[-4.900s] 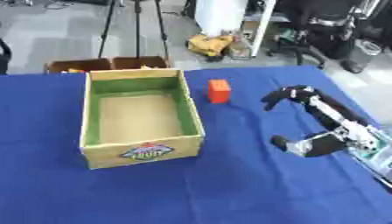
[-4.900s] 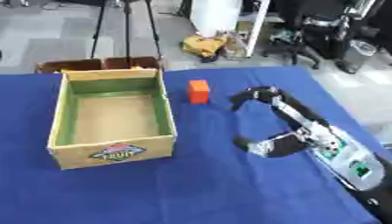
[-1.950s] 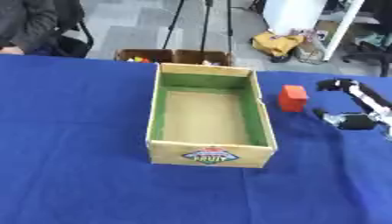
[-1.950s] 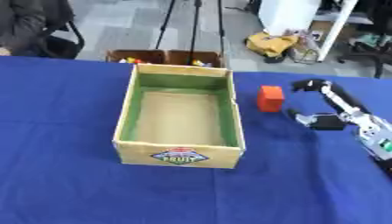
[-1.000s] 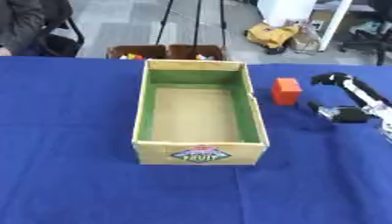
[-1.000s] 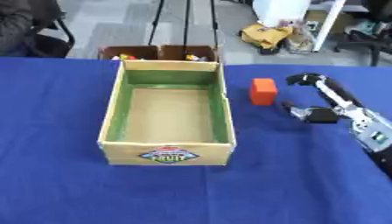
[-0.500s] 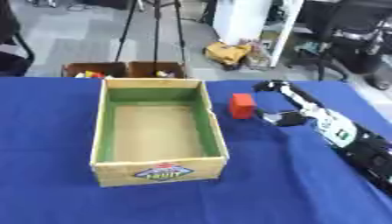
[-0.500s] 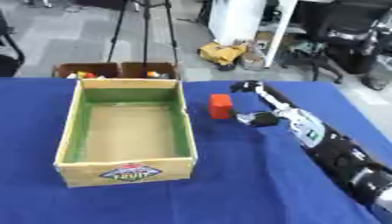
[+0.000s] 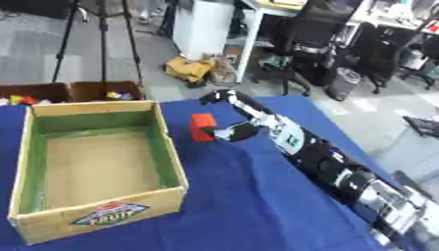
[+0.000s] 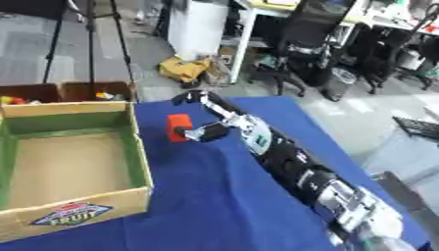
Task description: Pick up objects on the table and place them in the box.
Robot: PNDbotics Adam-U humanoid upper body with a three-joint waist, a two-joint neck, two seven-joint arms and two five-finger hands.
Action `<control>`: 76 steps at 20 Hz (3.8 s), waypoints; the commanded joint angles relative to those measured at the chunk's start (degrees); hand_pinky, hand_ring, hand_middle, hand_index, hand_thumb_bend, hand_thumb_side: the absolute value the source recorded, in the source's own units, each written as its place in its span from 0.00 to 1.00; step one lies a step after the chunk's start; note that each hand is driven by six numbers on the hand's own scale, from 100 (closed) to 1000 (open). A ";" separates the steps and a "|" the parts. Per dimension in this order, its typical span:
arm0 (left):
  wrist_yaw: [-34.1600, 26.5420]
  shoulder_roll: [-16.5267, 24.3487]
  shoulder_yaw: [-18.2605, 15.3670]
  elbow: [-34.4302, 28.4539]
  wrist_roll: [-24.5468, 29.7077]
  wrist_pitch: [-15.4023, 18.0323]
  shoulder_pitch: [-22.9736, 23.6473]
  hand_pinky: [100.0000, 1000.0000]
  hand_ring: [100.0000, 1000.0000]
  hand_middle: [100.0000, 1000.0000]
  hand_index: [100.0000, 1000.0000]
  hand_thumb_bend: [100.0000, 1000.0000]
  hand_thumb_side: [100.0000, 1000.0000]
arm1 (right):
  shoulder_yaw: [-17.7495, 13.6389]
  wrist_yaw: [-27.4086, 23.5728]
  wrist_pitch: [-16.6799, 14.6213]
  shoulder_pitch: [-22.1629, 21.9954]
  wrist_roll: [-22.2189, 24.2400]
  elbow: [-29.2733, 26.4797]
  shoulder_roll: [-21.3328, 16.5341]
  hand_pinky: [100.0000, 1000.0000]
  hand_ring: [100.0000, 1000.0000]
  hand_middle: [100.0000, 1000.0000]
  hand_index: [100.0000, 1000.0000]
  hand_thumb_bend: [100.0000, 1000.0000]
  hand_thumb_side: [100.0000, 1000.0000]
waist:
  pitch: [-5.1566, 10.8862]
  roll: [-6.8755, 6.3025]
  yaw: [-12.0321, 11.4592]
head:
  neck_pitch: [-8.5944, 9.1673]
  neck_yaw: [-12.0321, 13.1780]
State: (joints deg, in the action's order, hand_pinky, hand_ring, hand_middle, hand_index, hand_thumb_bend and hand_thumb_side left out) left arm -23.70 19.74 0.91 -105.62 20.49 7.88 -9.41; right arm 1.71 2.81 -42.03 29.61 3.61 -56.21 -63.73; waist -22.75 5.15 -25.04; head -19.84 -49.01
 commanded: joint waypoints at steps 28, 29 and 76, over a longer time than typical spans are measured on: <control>1.17 0.74 0.01 -1.01 -0.48 0.99 -0.12 0.51 0.56 0.34 0.59 0.40 0.97 | -1.71 11.90 1.20 -0.48 -10.02 2.50 -1.43 0.96 1.00 0.82 0.90 0.37 0.35 | -1.63 -0.52 -1.66 | 1.71 -0.77; 1.21 0.73 0.03 -1.01 -0.47 1.00 -0.12 0.51 0.56 0.34 0.59 0.40 0.98 | -1.70 11.85 1.23 -0.51 -10.07 2.54 -1.42 0.96 0.99 0.82 0.90 0.37 0.35 | -1.69 -0.54 -1.66 | 1.71 -0.80; 1.69 0.26 0.45 -0.99 -0.18 0.98 -0.18 0.52 0.55 0.34 0.59 0.41 0.98 | 0.17 14.33 5.25 3.57 -11.55 1.50 1.77 0.64 0.51 0.70 0.81 0.22 0.00 | -2.16 -0.70 -1.54 | 2.44 -2.52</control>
State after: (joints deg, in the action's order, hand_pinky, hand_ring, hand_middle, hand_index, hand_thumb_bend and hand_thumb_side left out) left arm -22.10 19.21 1.56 -105.66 20.21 8.85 -9.37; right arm 2.15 16.48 -37.09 32.63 -7.93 -53.95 -60.22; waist -25.89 4.64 -26.63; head -18.43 -51.31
